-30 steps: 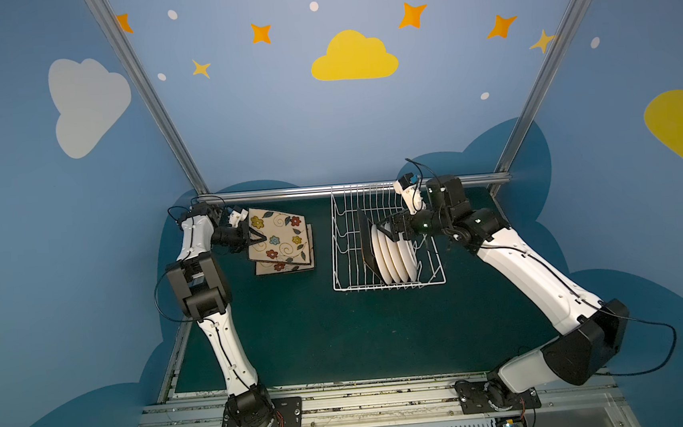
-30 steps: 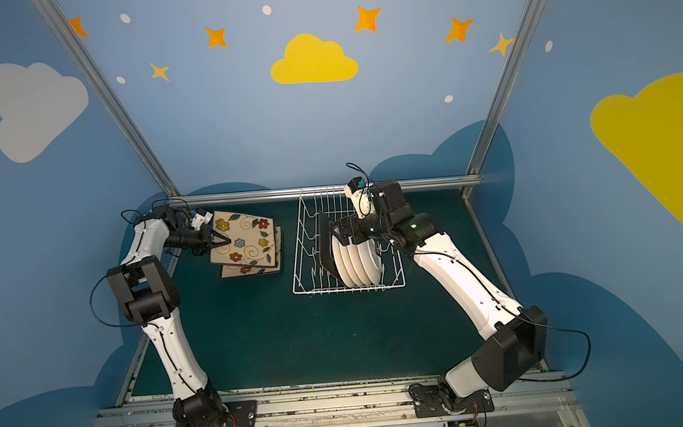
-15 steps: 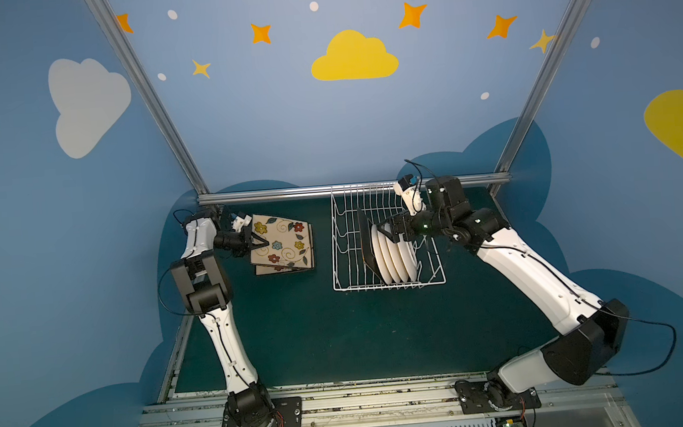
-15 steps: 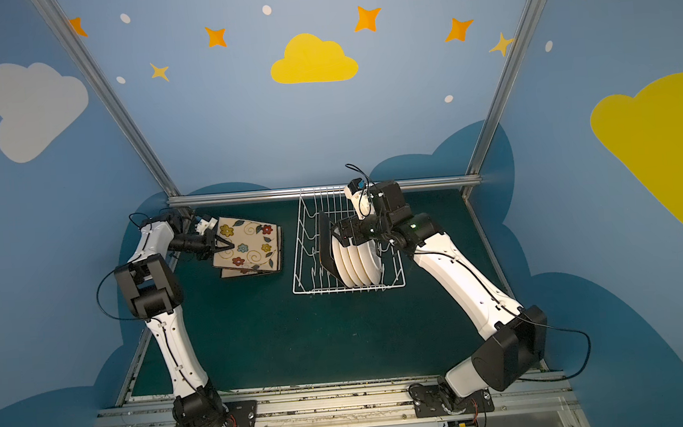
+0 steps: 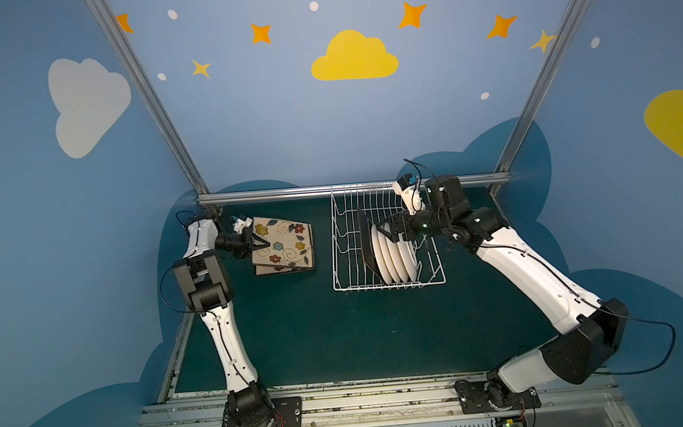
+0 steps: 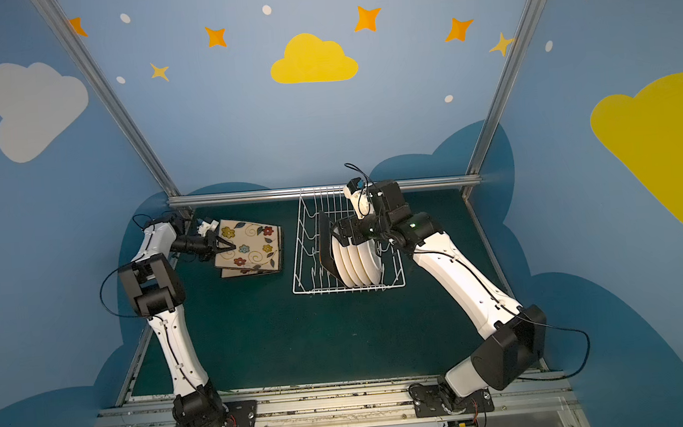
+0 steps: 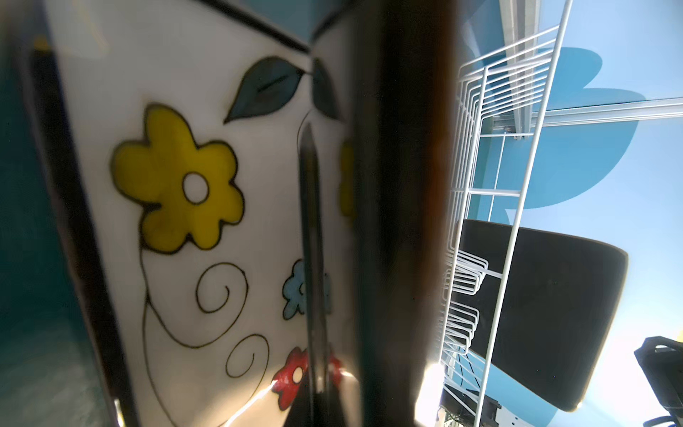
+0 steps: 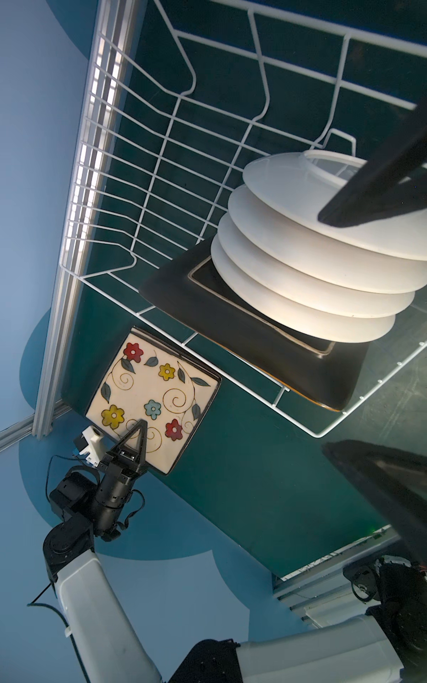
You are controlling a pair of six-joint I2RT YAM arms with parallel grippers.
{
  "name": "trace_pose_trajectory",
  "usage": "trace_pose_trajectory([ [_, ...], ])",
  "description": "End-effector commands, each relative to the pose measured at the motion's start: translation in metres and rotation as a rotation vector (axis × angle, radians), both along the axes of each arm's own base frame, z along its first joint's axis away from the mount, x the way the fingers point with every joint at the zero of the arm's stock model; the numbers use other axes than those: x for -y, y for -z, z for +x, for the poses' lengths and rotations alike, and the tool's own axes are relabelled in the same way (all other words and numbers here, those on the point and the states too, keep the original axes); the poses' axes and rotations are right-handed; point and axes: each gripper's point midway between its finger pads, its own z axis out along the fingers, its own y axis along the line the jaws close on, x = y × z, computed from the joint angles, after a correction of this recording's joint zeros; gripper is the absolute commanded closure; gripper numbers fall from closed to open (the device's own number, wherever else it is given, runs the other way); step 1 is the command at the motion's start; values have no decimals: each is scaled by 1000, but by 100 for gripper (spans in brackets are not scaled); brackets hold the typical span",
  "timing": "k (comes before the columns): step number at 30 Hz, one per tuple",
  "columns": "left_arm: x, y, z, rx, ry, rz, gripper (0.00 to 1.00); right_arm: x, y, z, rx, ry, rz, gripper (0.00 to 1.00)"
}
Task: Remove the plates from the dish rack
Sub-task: 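Open the left gripper and lift it off the stacked flower plates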
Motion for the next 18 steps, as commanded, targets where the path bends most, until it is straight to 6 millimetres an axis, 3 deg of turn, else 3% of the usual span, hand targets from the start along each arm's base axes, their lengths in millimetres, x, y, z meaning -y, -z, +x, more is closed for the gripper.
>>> trace_pose_trajectory([
  [1, 0, -19, 10, 62, -4, -30, 88, -4, -7, -1, 6, -8, 1, 10],
  [13, -10, -7, 10, 34, -18, 44, 57, -8, -6, -2, 4, -19, 6, 10],
  [18, -15, -6, 10, 30, -26, 76, 55, -12, -7, -3, 9, -34, 9, 10],
])
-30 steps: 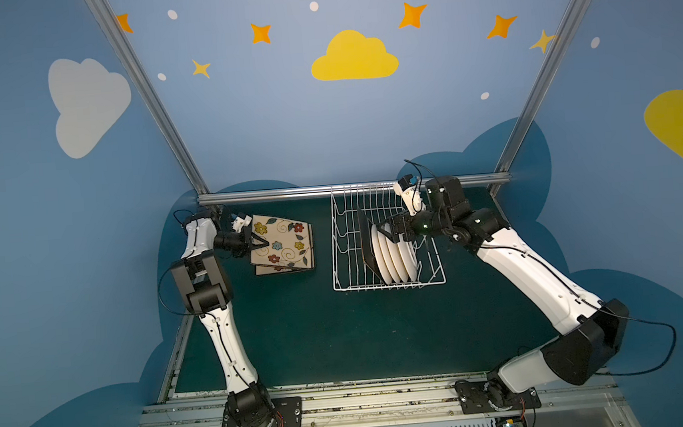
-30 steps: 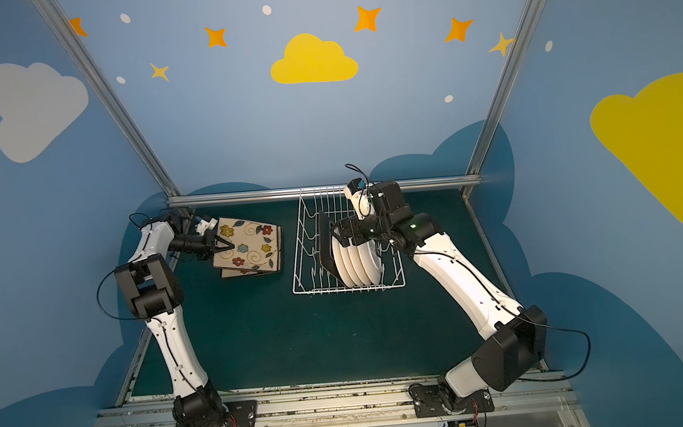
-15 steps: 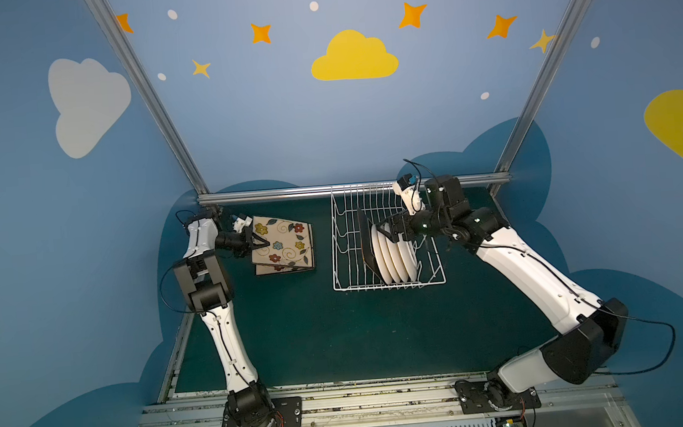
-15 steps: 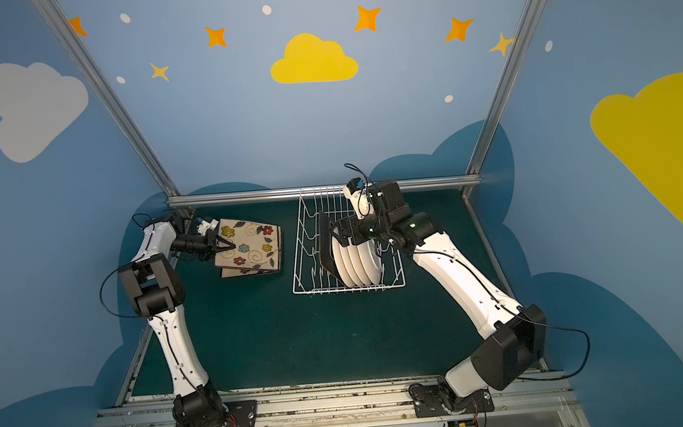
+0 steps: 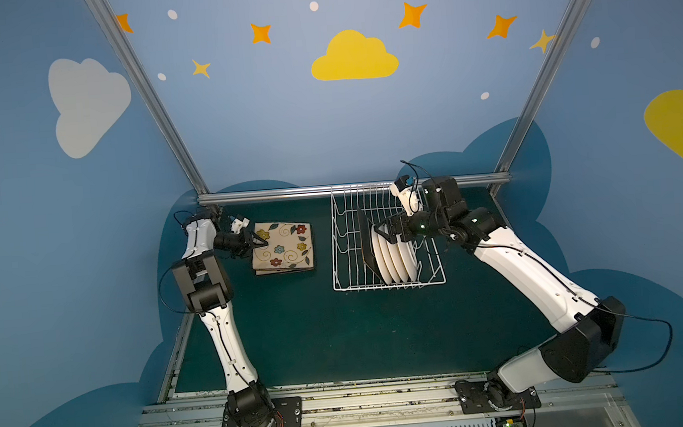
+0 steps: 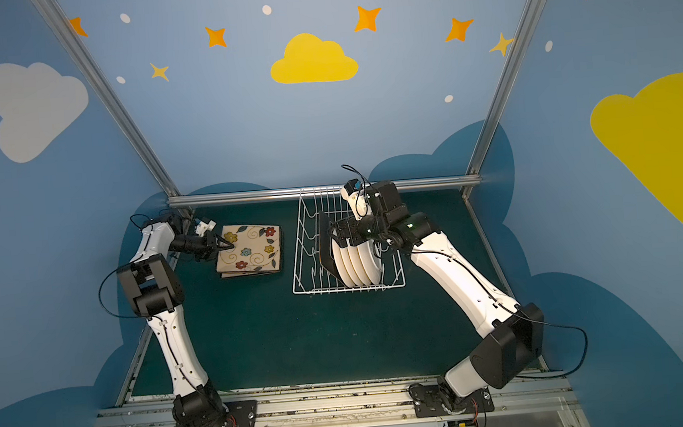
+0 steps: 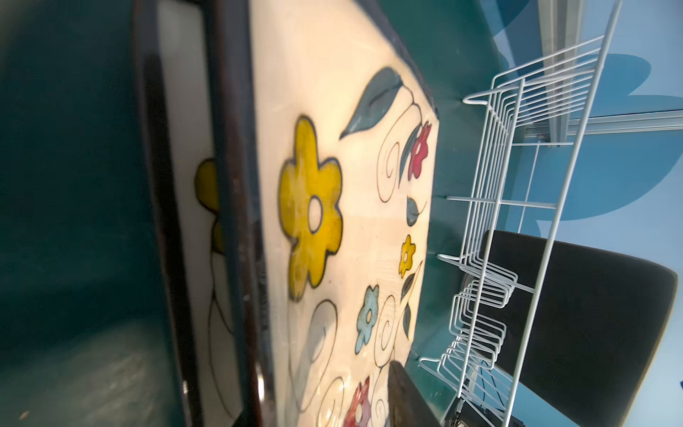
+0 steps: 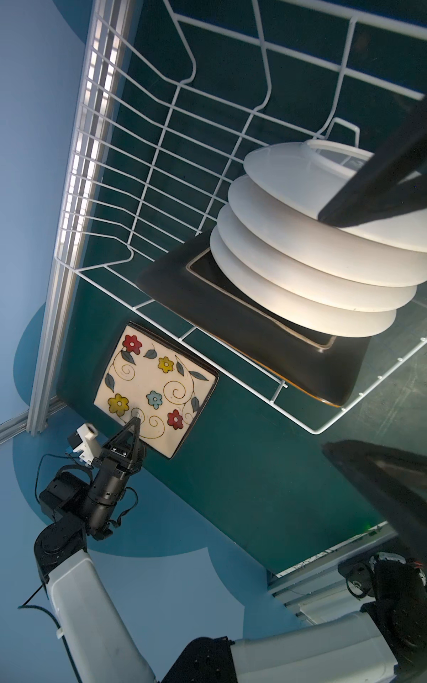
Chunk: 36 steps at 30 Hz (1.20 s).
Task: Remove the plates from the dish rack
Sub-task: 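Open the left gripper and lift it off the stacked flower plates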
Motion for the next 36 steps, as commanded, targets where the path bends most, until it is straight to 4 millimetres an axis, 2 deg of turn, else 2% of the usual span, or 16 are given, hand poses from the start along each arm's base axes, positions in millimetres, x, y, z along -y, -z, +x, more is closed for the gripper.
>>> trace_pose_trajectory([
  [1, -2, -15, 7, 42, -3, -2, 55, -6, -10, -1, 16, -21, 13, 10],
  [6, -8, -14, 6, 29, -18, 15, 47, -7, -9, -2, 13, -22, 10, 10],
  [14, -19, -10, 8, 10, -47, 79, 46, -7, -11, -2, 25, -25, 9, 10],
  [24, -35, -13, 12, 3, -104, 140, 24, -10, -16, 1, 41, -31, 16, 10],
  [31, -44, -39, 15, 48, -164, 211, 11, -3, -17, 0, 57, -12, -11, 10],
  [36, -42, -91, 13, 191, -199, 270, 3, 2, -16, -1, 63, 7, -24, 10],
])
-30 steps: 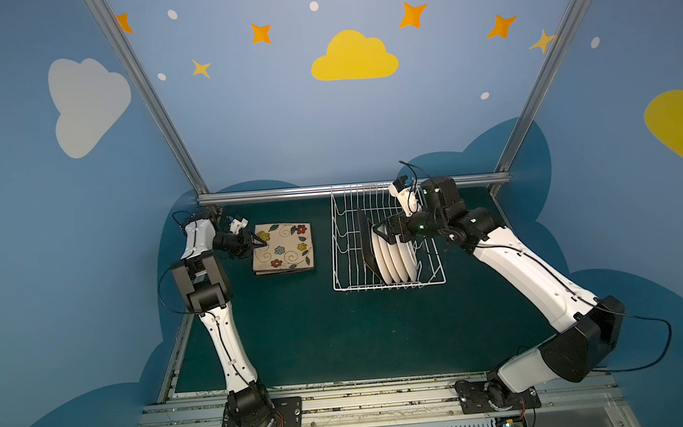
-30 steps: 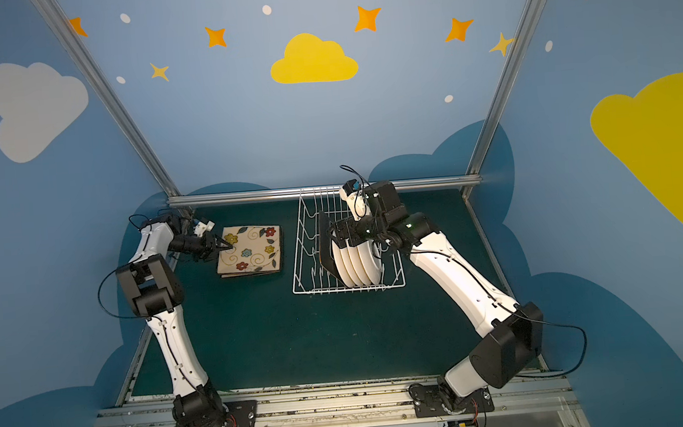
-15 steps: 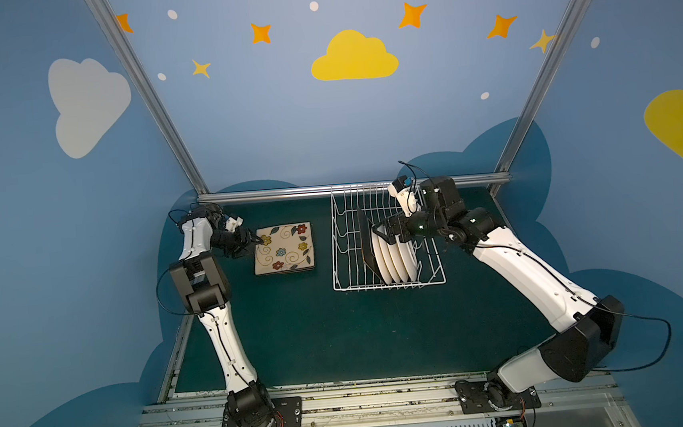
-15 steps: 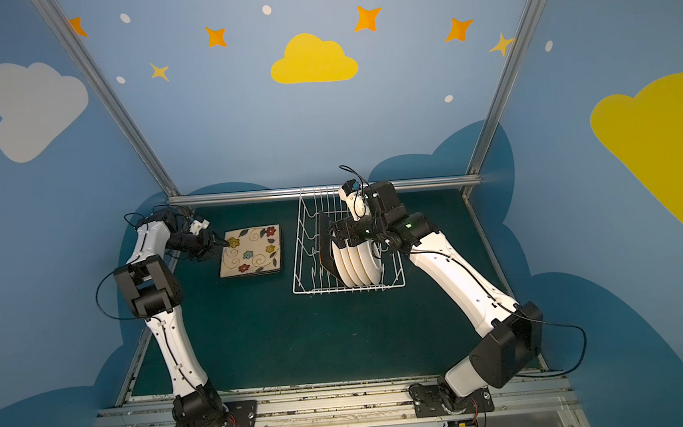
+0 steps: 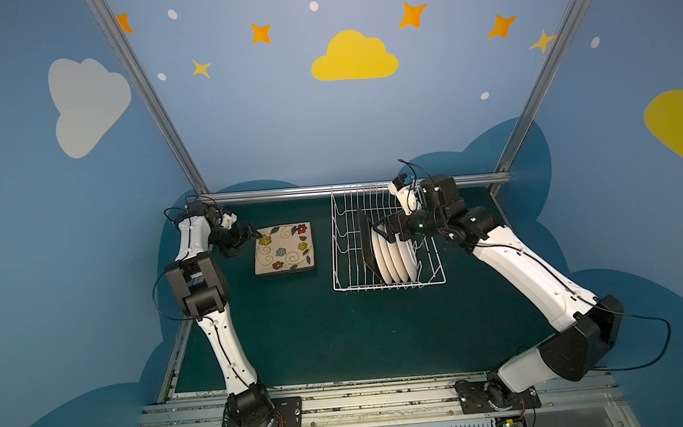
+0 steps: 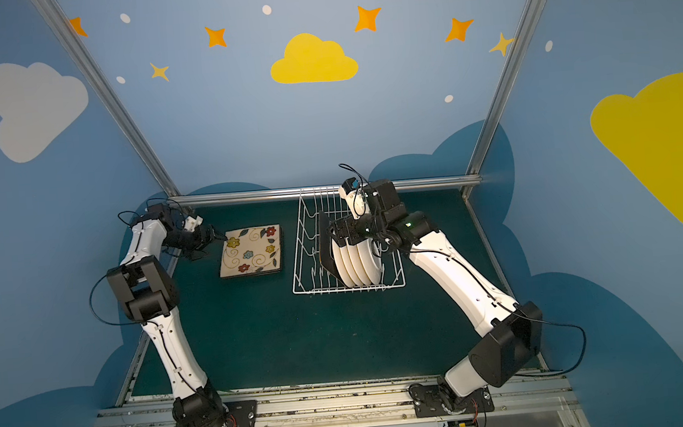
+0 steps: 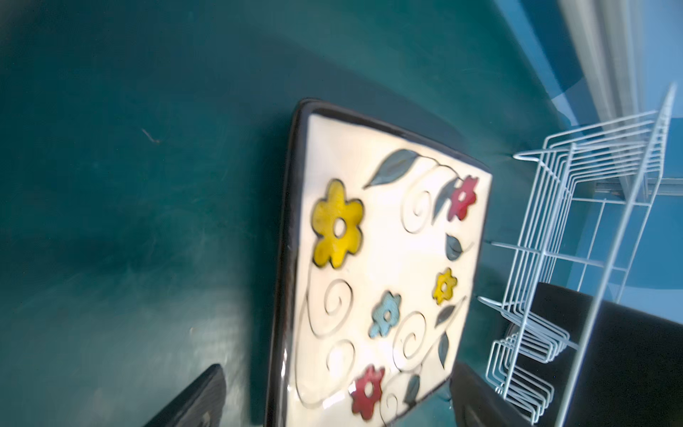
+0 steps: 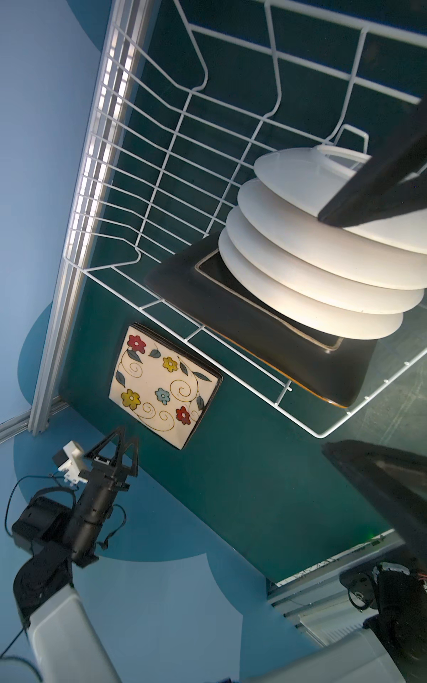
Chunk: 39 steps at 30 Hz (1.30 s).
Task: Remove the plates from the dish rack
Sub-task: 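Open the left gripper and lift it off the stacked flower plates, then reach the left gripper to the dark square plate's top edge in the rack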
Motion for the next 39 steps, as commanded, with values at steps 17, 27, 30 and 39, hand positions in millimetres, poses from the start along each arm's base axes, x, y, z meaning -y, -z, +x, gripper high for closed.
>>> trace_pose_trajectory([
  [17, 135, -226, -73, 528, 144, -3, 0, 26, -16, -7, 95, 106, 5, 10],
  [27, 205, -245, -130, 580, 258, 16, 0, 40, -9, -25, 97, 101, -24, 10],
  [30, 216, -240, -138, 561, 247, 25, 1, 39, -3, -33, 83, 78, -11, 10],
  [39, 274, -210, -145, 466, 246, -88, 5, 42, 18, -59, 15, 24, 3, 10],
])
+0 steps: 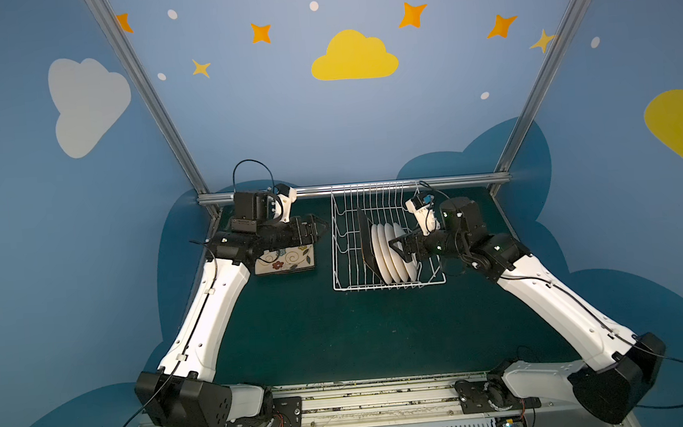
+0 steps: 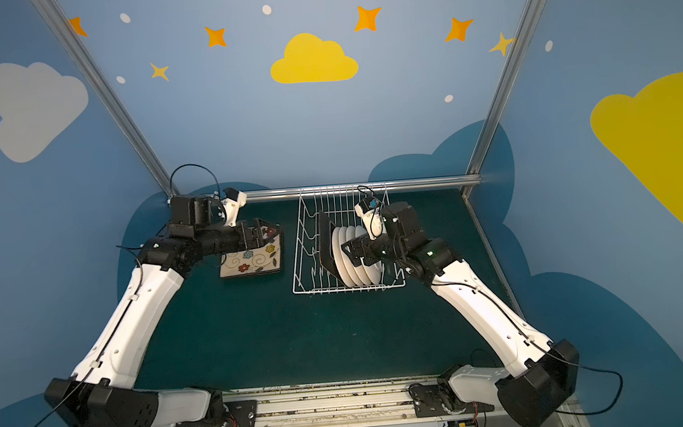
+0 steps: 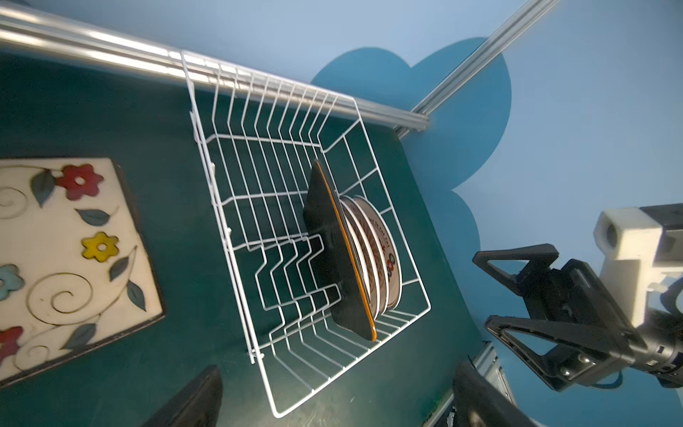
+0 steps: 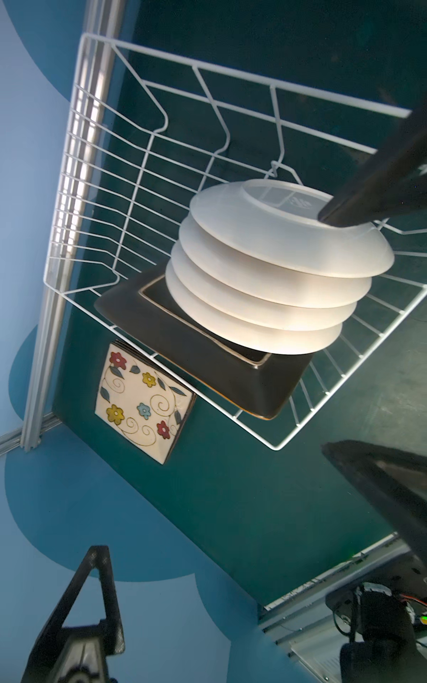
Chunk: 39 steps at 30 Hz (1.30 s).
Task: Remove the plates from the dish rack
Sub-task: 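Reach the left gripper to the dark square plate's top edge in the rack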
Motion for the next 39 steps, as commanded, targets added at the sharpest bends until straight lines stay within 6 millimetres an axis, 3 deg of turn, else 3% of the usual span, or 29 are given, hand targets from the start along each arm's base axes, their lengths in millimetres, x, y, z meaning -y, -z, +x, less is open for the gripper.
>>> trace_pose_trajectory([
  [1, 15, 7, 8, -23, -33, -14, 6, 3, -1, -14, -12, -17, 18, 10],
  [11, 63, 53, 29, -191, 69, 22, 18, 29, 2, -27, 19, 66, 38, 10],
  [21, 98, 81, 49, -258, 126, 74, 34, 42, 8, -31, 21, 107, 25, 10],
  [28, 109, 109, 56, -312, 121, 114, 43, 44, 7, -29, 24, 110, 17, 10],
  [33, 108, 120, 62, -320, 100, 176, 54, 43, 6, -27, 23, 110, 25, 10],
  [39, 105, 129, 62, -337, 97, 205, 58, 39, 9, -23, 9, 100, 27, 10],
])
